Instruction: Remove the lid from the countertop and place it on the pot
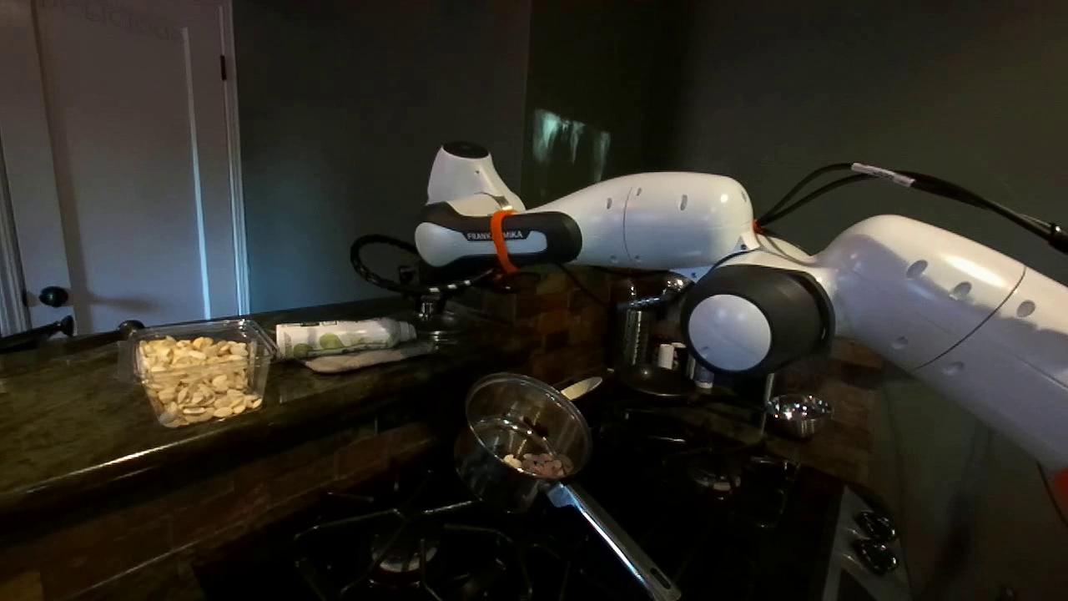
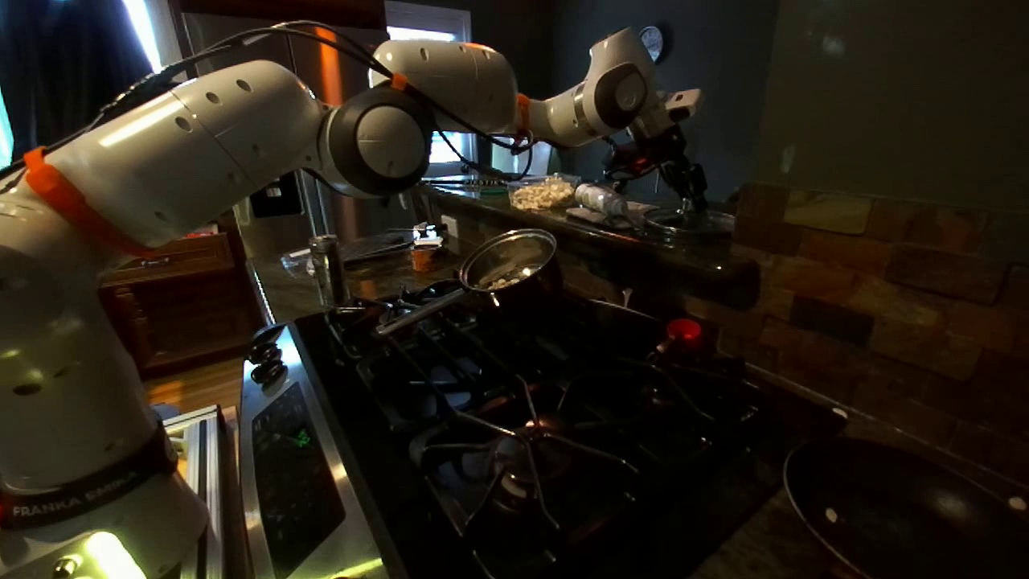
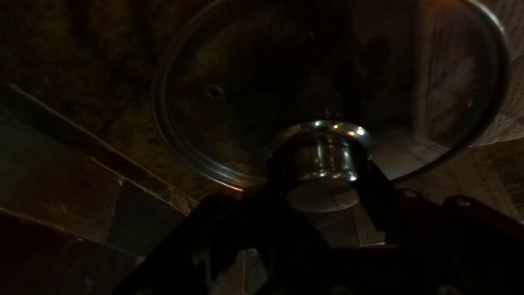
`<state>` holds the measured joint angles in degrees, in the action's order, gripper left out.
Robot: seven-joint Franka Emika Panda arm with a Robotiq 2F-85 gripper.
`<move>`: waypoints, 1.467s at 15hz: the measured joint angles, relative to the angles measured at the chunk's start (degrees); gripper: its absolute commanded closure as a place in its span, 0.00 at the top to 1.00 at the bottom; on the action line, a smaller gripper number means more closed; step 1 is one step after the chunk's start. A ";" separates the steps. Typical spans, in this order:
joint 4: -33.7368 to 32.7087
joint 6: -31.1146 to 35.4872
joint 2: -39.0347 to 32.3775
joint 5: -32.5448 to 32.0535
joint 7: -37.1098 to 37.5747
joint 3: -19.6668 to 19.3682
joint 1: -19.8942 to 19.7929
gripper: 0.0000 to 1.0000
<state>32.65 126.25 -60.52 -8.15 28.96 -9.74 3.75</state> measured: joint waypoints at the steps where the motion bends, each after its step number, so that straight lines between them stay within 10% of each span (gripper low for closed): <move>1: -0.07 0.17 0.01 0.00 0.34 -0.11 -0.02 0.23; 13: -2.84 0.43 1.92 0.06 0.67 -1.03 -0.17 0.23; 22: -2.71 -8.97 10.97 2.13 -13.23 3.12 -2.03 0.23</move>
<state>29.94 117.28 -49.55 -6.02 15.74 -6.62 1.72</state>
